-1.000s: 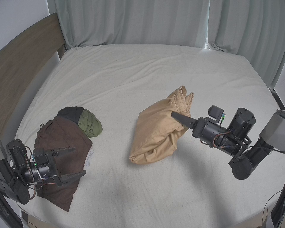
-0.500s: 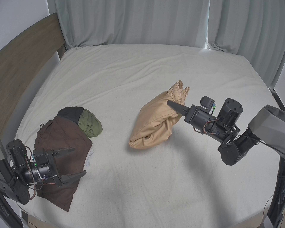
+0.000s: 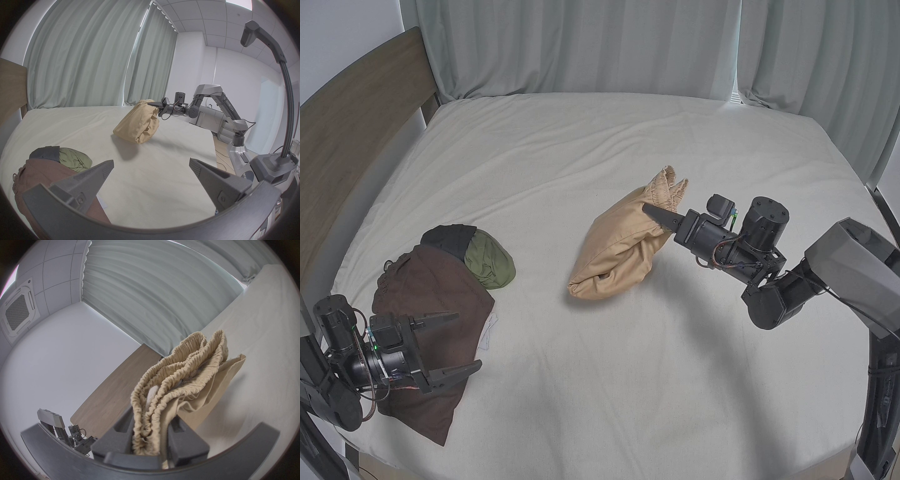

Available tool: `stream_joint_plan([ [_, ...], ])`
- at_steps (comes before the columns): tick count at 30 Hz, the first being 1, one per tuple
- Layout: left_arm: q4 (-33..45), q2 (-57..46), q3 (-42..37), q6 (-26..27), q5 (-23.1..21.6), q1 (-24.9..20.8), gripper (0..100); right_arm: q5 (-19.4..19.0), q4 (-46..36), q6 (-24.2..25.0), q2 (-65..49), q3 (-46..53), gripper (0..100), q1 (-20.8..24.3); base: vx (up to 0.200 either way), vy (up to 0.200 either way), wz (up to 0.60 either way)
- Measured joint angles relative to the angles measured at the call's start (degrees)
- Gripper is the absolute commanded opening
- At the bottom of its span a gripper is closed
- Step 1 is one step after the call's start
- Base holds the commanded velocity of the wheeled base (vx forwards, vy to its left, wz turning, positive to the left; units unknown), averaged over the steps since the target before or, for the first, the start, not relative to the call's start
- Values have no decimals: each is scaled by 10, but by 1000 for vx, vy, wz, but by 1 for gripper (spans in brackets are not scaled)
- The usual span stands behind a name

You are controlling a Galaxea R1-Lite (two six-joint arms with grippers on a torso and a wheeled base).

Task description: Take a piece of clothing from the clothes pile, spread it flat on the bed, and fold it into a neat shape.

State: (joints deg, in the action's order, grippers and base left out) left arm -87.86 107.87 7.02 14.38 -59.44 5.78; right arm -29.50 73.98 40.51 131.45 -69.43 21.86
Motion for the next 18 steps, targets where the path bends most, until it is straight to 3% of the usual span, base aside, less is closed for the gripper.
stream_joint_plan([
  [18,0,2,-3,0,0,-1,100,0,-40,0,35,-64,0,-7,0,0,0],
])
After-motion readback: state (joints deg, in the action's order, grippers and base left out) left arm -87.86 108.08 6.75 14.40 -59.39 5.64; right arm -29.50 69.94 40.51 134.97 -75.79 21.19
